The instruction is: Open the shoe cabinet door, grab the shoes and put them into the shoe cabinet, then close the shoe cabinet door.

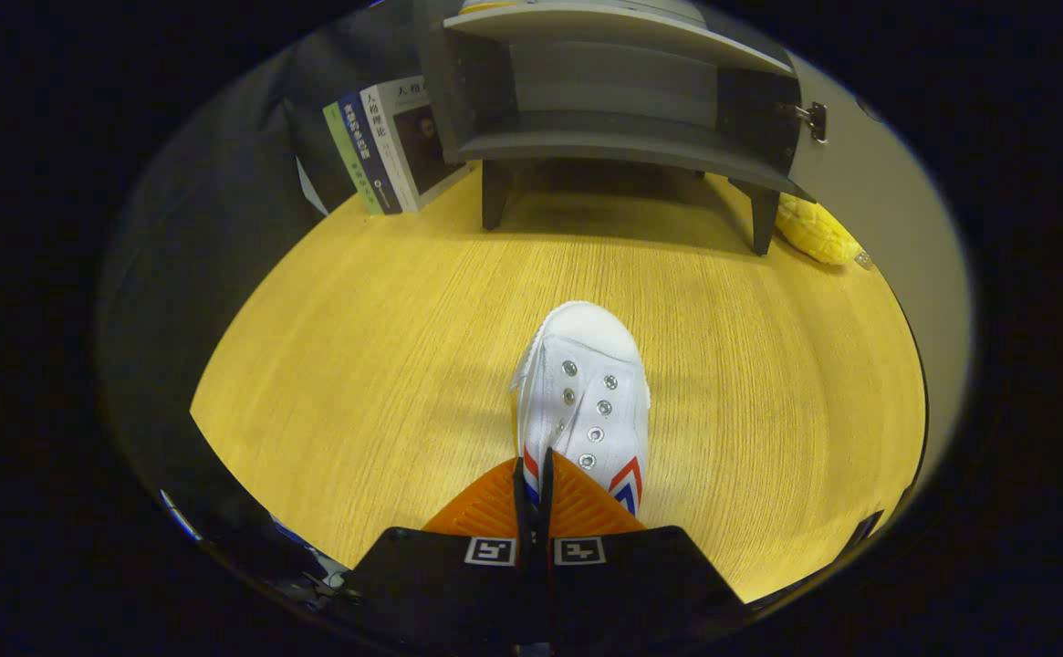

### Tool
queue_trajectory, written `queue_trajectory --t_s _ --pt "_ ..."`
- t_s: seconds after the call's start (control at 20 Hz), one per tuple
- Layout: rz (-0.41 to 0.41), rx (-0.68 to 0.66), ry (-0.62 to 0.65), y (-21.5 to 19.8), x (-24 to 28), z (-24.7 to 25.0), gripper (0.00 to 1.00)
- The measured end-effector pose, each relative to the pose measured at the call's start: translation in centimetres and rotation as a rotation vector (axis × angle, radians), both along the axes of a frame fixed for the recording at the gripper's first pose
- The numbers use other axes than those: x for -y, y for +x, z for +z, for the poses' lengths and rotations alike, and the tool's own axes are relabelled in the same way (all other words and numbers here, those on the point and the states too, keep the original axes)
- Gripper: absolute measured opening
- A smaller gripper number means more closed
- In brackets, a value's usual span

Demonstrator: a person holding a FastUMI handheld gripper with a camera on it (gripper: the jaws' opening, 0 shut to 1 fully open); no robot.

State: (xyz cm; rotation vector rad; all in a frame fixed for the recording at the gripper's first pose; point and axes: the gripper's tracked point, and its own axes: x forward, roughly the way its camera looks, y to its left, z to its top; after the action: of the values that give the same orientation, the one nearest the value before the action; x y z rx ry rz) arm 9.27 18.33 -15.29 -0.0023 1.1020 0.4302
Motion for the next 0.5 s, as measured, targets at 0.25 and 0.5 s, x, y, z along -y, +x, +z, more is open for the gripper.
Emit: queue_trajectory --t_s 0.25,0.5 --pt "-0.016 0.059 0.055 1.7 0.9 3.9 0.01" --pt "-0.046 0.121 0.115 3.6 2.1 8.5 0.01"
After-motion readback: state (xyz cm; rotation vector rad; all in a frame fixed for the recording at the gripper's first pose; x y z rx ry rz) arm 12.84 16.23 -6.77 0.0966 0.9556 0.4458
